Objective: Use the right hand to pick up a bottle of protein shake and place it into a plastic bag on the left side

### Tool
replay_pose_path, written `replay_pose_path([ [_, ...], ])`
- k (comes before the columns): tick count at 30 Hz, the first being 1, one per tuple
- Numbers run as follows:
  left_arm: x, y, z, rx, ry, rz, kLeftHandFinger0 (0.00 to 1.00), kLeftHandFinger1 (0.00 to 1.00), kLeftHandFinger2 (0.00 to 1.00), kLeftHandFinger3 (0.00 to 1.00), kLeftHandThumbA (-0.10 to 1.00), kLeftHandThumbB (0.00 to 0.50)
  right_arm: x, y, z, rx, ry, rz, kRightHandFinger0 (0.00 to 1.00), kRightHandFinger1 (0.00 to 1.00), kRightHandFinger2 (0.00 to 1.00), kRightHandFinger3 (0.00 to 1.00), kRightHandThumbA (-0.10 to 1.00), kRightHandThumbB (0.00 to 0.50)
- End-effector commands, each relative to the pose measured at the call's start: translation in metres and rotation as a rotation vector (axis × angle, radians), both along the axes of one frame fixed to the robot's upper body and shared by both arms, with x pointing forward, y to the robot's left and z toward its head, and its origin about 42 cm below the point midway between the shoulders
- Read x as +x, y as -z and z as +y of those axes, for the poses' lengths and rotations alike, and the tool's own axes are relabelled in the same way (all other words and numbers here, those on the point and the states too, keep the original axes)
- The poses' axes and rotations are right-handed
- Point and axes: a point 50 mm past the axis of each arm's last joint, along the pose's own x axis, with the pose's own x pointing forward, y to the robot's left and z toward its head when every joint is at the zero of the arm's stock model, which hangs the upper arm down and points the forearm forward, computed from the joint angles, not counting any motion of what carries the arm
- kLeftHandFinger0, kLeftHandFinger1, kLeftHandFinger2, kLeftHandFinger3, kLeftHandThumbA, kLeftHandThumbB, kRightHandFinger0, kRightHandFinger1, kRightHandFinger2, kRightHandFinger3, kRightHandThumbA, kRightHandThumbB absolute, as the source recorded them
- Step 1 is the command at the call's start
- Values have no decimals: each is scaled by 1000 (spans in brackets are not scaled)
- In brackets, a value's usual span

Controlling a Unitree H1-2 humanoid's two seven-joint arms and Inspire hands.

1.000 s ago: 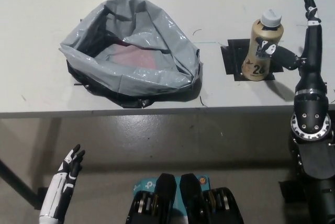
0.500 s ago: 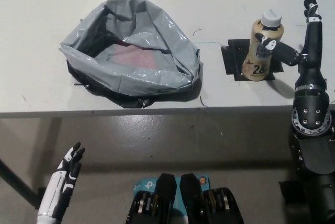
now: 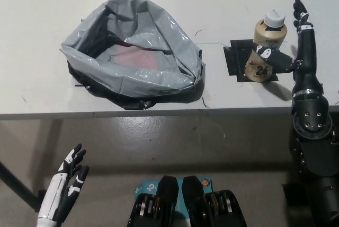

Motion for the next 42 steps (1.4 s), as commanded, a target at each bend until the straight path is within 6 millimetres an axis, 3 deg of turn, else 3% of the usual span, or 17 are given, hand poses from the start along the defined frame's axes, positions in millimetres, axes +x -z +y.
replay_pose_path([
  [1, -1, -12, 0, 8, 29, -54, 1000, 1000, 1000, 1000, 920, 174, 20, -38, 13, 25, -69, -74, 1000, 1000, 1000, 1000, 997, 417],
  [12, 0, -12, 2, -6, 25, -61, 1000, 1000, 1000, 1000, 975, 163, 48, -28, 5, 289, -116, 58, 1000, 1000, 1000, 1000, 1000, 444],
  [17, 1, -14, 1, -12, 25, -55, 1000, 1000, 1000, 1000, 982, 163, 58, -31, 3, 517, -159, 77, 1000, 1000, 1000, 1000, 981, 359],
  [18, 1, -14, 1, -10, 25, -59, 1000, 1000, 1000, 1000, 982, 159, 61, -32, 3, 623, -156, 102, 1000, 1000, 1000, 1000, 893, 411],
  [20, 1, -15, 1, -2, 24, -62, 1000, 1000, 1000, 1000, 982, 156, 65, -33, 3, 783, -134, 151, 1000, 1000, 1000, 1000, 812, 404],
  [21, 2, -15, 1, 0, 23, -63, 1000, 1000, 1000, 1000, 983, 159, 67, -34, 2, 820, -113, 166, 560, 526, 667, 907, 555, 387],
  [22, 3, -16, 1, 4, 23, -66, 1000, 1000, 1000, 1000, 985, 152, 72, -35, -1, 898, -48, 210, 112, 163, 372, 558, 442, 396],
  [23, 4, -17, 1, 5, 24, -67, 1000, 1000, 1000, 1000, 986, 151, 73, -36, -2, 913, -31, 222, 22, 135, 419, 464, 415, 404],
  [24, 5, -18, 1, 5, 24, -71, 1000, 1000, 1000, 1000, 988, 144, 74, -38, -2, 936, -10, 230, 1, 5, 147, 270, 100, 335],
  [25, 6, -18, 1, 0, 26, -72, 1000, 1000, 1000, 1000, 980, 142, 75, -39, -2, 957, -9, 231, 0, 0, 94, 250, 24, 310],
  [27, 6, -19, 2, -9, 31, -72, 1000, 1000, 1000, 1000, 974, 137, 74, -38, -2, 965, -22, 229, 0, 0, 102, 134, 15, 301],
  [28, 8, -20, 2, 4, 30, -80, 1000, 1000, 1000, 1000, 973, 133, 73, -40, -1, 965, -33, 224, 0, 0, 125, 372, 16, 306],
  [31, 7, -22, 3, 12, 29, -79, 1000, 1000, 1000, 1000, 972, 121, 71, -43, 2, 950, -61, 202, 0, 0, 212, 429, 15, 302],
  [33, 7, -22, 3, 19, 29, -80, 1000, 1000, 1000, 1000, 977, 111, 70, -46, 2, 944, -71, 194, 0, 0, 252, 308, 30, 291],
  [37, 7, -23, 3, 14, 21, -76, 1000, 1000, 1000, 1000, 980, 125, 66, -57, 5, 879, -111, 144, 0, 0, 290, 306, 3, 269],
  [38, 8, -23, 3, 6, 26, -75, 1000, 1000, 1000, 1000, 983, 128, 64, -63, 7, 861, -130, 114, 0, 24, 345, 154, -80, 255],
  [42, 9, -22, 2, 6, 26, -74, 1000, 1000, 1000, 1000, 992, 135, 56, -92, 19, 699, -193, 17, 0, 146, 561, 32, -100, 233],
])
